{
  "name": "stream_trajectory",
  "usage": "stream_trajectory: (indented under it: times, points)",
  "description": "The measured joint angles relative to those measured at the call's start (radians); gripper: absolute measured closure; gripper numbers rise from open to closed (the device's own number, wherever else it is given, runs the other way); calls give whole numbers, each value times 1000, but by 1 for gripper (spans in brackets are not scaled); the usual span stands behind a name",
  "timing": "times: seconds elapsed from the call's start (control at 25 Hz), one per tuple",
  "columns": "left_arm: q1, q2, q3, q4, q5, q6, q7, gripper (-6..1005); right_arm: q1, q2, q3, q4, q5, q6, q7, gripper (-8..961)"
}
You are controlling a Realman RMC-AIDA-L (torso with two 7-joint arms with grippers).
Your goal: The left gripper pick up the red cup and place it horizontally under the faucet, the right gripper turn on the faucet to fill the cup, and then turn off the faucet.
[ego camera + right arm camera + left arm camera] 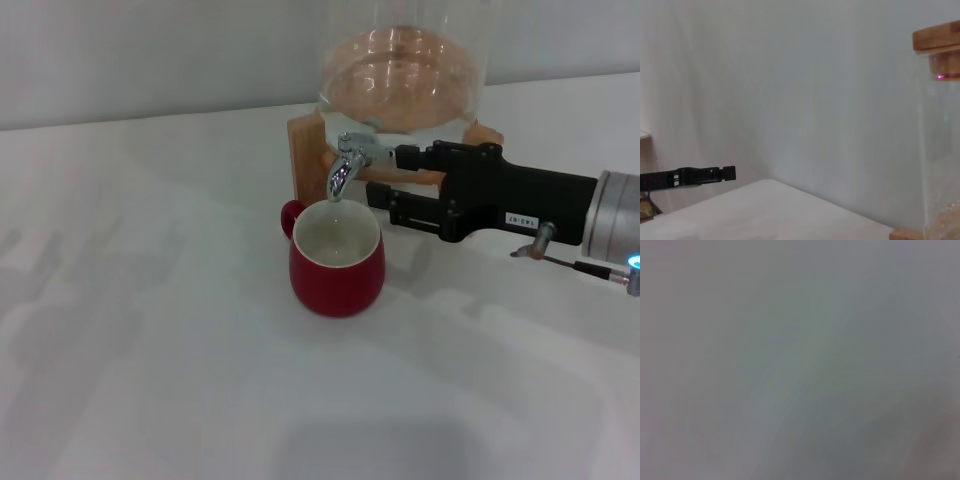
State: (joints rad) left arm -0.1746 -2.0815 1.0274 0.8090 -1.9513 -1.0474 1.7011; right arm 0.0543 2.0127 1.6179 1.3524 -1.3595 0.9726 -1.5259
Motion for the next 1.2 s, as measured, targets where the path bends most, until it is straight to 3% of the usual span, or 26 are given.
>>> stream_trajectory:
  times: [0.6, 1.2]
  points:
    - [4, -1, -2, -1, 2, -14, 0, 361, 12, -2, -31, 0, 1, -45, -2, 322]
    - [4, 0, -4, -10, 0, -8, 4, 361, 22, -3, -58, 16, 2, 8, -16, 322]
